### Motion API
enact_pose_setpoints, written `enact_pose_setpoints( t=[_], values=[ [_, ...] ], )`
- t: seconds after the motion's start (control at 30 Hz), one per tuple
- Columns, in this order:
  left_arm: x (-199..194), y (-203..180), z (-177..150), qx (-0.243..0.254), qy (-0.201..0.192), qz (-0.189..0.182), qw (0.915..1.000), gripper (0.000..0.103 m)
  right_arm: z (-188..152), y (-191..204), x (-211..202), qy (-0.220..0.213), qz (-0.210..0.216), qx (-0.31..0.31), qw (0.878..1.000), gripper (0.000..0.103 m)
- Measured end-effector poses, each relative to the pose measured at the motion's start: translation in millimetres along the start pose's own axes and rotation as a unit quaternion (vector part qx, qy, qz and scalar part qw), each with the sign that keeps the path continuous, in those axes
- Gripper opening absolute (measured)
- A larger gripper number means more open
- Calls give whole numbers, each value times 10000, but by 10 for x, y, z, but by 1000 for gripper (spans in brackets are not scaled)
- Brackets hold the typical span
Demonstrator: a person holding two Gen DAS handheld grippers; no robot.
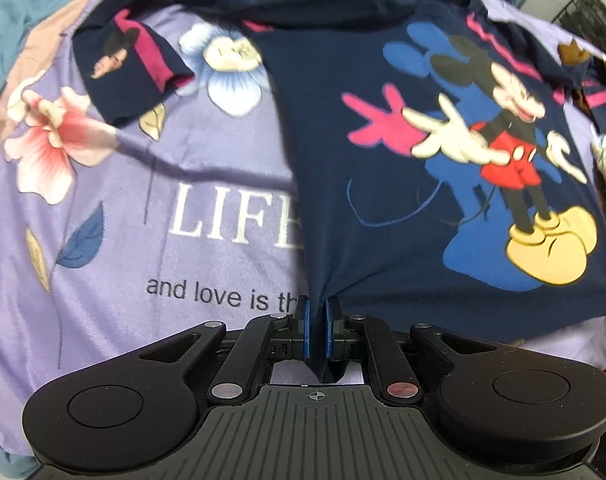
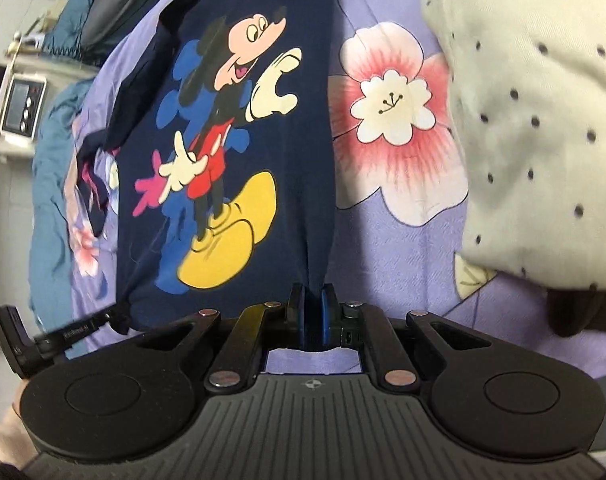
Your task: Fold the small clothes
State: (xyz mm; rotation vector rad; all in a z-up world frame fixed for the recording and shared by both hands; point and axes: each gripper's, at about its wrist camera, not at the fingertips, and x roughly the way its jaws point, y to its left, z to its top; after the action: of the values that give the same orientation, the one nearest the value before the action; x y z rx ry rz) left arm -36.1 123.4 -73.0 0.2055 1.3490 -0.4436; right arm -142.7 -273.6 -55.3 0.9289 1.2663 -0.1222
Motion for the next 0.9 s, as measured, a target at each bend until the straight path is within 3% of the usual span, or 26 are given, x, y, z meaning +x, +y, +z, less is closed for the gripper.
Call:
enact_pose_setpoints(
  t=[0.1,0.2,0.3,0.57,0.7,0.77,0.8,0.83,0.9],
  values=[
    [135,-43,14,99,144,140,9997,38,43,-56,120,140,-208,28,9997,11],
    [182,-65,18,204,174,255,9993,41,41,-64,254,259,-393,54,9989,23],
    [152,-44,10,139,188,298,9993,46,-19,-136,327,388,-705,166,9966,26],
    [169,47,-25,-16,226,380,9990,47,-119,-290,139,131,-645,454,9968,31],
    [199,-19,17,152,242,422,9987,48,-55,-242,203,76,-564,372,9977,40],
    [200,-18,22,153,257,419,9987,48,-32,-206,315,170,-550,254,9980,39],
    [194,-13,22,136,251,414,9987,48,-33,-193,352,201,-611,230,9977,30],
    [192,-11,22,110,236,409,9988,48,-34,-162,368,228,-628,158,9976,14],
    [168,15,-2,64,236,398,9989,48,-41,-107,322,273,-431,-65,9987,14]
  ],
)
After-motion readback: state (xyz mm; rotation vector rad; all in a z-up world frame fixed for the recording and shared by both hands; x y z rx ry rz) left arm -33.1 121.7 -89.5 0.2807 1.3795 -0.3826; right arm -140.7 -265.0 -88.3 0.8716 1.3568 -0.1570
